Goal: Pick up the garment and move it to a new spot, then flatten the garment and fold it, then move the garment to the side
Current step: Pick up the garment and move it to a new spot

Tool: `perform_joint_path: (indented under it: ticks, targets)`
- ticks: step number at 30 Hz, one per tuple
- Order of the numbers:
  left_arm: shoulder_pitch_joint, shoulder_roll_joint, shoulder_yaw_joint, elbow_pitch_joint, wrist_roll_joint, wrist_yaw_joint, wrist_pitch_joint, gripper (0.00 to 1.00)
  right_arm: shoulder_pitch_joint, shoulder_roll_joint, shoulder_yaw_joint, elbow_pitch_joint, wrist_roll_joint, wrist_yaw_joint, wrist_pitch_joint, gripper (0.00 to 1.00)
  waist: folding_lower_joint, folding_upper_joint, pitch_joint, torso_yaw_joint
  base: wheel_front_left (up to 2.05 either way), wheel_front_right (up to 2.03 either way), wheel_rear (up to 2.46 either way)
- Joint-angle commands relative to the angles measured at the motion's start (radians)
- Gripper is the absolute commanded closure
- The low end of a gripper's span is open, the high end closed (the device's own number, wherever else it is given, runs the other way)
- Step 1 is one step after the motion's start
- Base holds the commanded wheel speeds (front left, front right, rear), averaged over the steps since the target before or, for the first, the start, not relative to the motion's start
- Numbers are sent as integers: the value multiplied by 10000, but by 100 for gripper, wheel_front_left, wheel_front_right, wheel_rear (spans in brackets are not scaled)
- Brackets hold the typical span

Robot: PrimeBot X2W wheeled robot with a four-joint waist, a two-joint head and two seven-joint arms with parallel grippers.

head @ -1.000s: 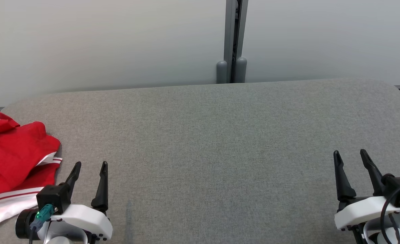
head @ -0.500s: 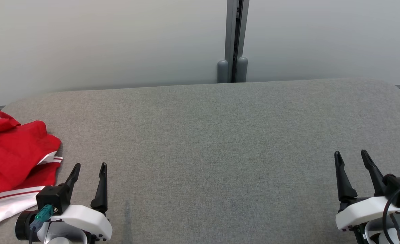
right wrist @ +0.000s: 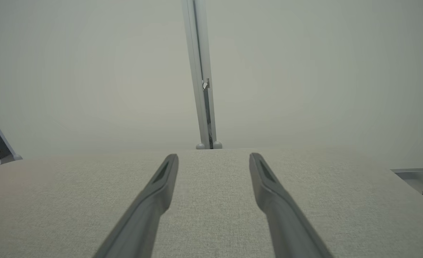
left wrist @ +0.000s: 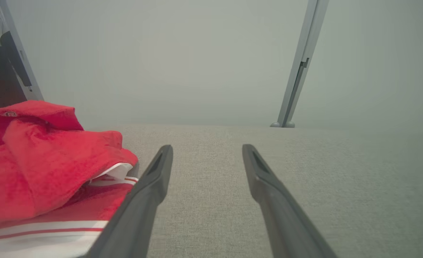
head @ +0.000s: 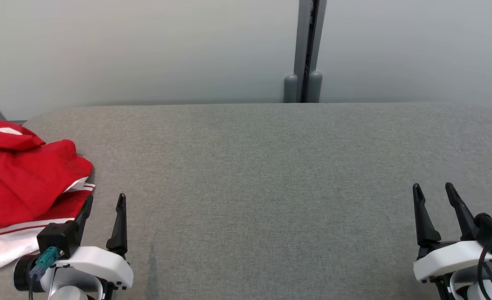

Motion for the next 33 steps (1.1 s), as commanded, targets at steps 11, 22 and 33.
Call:
perform_joint_path:
  ticks: [11,22,33]
  targets:
    - [-244,355,402,48,-104,125,-128,0,-1,-5,274,-446,120,21,175,0,0,0,31,1996,0,0,0]
    - [-59,759,860,-447,-159,443,-167,0,-135,77,764,-782,233,22,293,0,0,0,18,3499,0,0,0]
    - [319,803,918,-828,-297,642,-122,0,13,56,827,-789,252,22,456,0,0,0,-66,3896,0,0,0]
